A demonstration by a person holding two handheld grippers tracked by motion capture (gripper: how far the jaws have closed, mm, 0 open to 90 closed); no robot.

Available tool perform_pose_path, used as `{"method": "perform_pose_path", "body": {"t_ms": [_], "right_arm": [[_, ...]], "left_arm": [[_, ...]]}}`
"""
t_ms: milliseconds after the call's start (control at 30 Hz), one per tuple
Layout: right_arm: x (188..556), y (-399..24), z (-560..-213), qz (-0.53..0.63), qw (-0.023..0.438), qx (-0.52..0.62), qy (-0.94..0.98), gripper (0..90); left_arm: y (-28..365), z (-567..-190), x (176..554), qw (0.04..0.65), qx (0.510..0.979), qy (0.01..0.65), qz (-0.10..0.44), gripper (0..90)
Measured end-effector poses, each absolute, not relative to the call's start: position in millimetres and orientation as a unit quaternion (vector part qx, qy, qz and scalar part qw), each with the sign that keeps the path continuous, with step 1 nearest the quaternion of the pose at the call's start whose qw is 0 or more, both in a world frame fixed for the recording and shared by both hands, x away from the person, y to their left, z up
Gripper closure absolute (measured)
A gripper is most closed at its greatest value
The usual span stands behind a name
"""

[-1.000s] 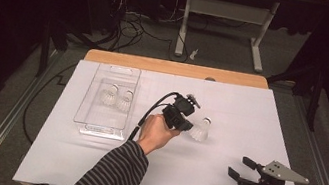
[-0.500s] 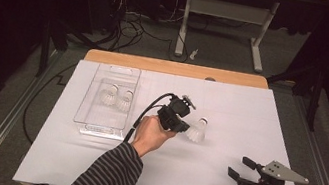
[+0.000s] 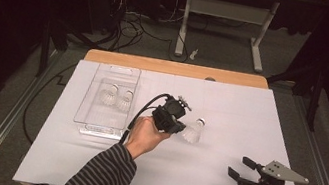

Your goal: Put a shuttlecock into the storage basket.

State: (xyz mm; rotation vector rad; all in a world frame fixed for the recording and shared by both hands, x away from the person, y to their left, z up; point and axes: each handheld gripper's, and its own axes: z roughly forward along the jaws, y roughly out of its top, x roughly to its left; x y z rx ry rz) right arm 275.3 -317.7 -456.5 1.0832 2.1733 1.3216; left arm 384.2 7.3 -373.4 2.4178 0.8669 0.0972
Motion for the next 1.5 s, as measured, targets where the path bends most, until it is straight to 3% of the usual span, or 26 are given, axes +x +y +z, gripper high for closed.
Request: {"method": "perform_pose_path", "body": {"t_ms": [1500], "right_arm": [[276,-318,-457,0.467,0.189,0.386,0.772,31.1]], "left_arm": [[66,-355,374,0.318,0.877,0.359,0.040,90.0]]}}
